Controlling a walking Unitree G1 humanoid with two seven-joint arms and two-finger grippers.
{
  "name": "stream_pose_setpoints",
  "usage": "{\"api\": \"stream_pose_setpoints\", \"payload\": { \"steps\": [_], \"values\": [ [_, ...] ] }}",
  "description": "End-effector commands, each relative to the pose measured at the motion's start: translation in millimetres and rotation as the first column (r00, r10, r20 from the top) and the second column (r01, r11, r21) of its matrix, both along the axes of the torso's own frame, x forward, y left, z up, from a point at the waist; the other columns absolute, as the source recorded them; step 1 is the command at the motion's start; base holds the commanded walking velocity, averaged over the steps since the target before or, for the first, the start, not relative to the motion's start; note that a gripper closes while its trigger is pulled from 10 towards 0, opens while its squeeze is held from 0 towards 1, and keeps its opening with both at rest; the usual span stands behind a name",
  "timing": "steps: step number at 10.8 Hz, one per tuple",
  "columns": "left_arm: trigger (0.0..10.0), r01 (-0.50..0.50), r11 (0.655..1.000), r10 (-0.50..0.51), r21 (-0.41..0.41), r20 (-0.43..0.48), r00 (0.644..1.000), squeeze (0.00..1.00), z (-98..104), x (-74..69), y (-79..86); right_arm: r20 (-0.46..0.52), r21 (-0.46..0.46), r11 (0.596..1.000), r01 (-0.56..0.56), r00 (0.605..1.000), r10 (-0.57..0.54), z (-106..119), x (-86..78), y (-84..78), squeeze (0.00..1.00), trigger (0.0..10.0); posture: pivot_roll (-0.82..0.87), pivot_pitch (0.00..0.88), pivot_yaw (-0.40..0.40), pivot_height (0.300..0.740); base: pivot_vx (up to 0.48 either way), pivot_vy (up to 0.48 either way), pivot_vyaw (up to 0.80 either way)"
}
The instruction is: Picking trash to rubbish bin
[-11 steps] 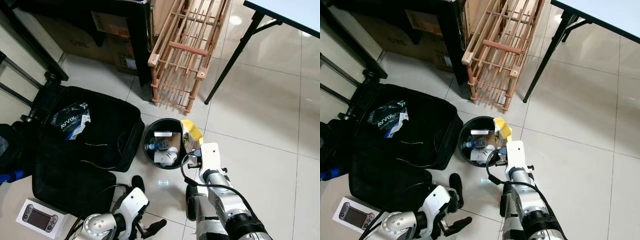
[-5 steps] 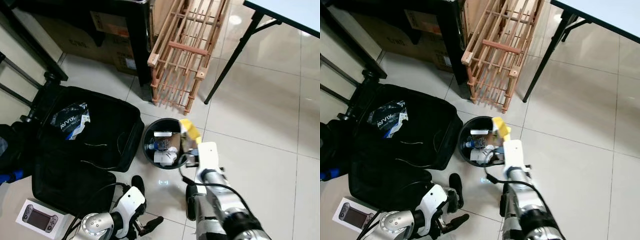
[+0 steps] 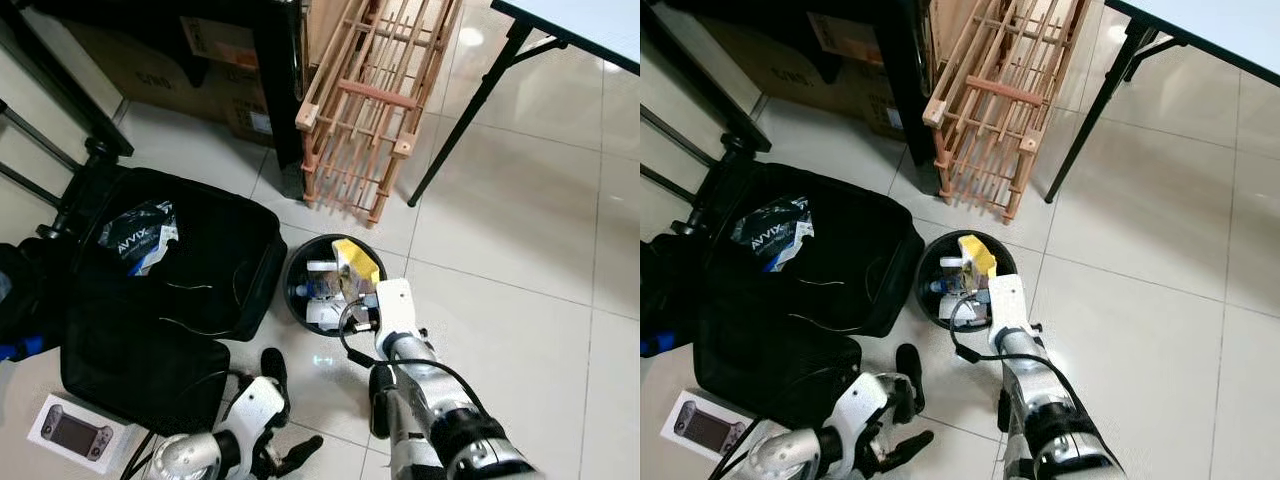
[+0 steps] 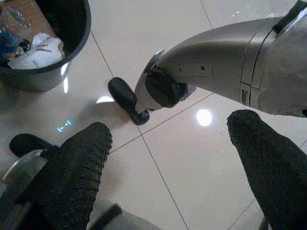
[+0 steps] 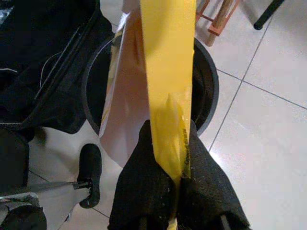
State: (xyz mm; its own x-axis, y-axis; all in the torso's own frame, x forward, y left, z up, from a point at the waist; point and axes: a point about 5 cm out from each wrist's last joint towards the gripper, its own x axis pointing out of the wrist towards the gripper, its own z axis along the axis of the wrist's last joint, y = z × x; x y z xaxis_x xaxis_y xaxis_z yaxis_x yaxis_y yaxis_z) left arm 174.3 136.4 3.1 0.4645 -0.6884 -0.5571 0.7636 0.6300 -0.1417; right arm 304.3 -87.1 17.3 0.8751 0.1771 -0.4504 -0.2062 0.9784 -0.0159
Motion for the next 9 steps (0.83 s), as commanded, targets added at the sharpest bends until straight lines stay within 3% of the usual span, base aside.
{"api": "stream_pose_setpoints", "payload": {
  "steps": [1, 2, 3, 9],
  "values": [
    [10.0, -0.006, 1.0, 0.007, 0.016, -0.053, 0.999, 0.0, -7.8, -15.5, 2.8, -0.044, -0.004, 1.0, -0.01, 0.999, 0.01, -11.8, -9.5, 2.3, 0.0, 10.0, 0.14, 0.51, 0.027, 0.74, 0.0, 0.0, 0.0],
    [10.0, -0.005, 1.0, 0.006, 0.016, -0.057, 0.998, 0.0, -7.8, -18.1, 2.8, -0.039, -0.007, 1.0, -0.005, 0.999, 0.005, -10.0, -6.7, 1.6, 0.45, 10.0, 0.14, 0.511, 0.028, 0.74, 0.0, 0.0, 0.0],
    [10.0, -0.005, 1.0, 0.006, 0.017, -0.059, 0.998, 0.0, -7.9, -18.9, 2.8, -0.034, -0.008, 1.0, 0.001, 0.999, -0.002, -9.1, -5.4, 0.7, 1.0, 10.0, 0.13, 0.512, 0.028, 0.74, 0.0, 0.0, 0.0],
    [10.0, -0.002, 1.0, 0.004, 0.025, -0.068, 0.998, 0.0, -8.7, -19.4, 1.7, -0.044, -0.002, 1.0, 0.022, 0.999, -0.022, -14.0, -7.6, -5.8, 1.0, 10.0, 0.12, 0.515, 0.024, 0.74, 0.0, 0.0, 0.0]
  ]
}}
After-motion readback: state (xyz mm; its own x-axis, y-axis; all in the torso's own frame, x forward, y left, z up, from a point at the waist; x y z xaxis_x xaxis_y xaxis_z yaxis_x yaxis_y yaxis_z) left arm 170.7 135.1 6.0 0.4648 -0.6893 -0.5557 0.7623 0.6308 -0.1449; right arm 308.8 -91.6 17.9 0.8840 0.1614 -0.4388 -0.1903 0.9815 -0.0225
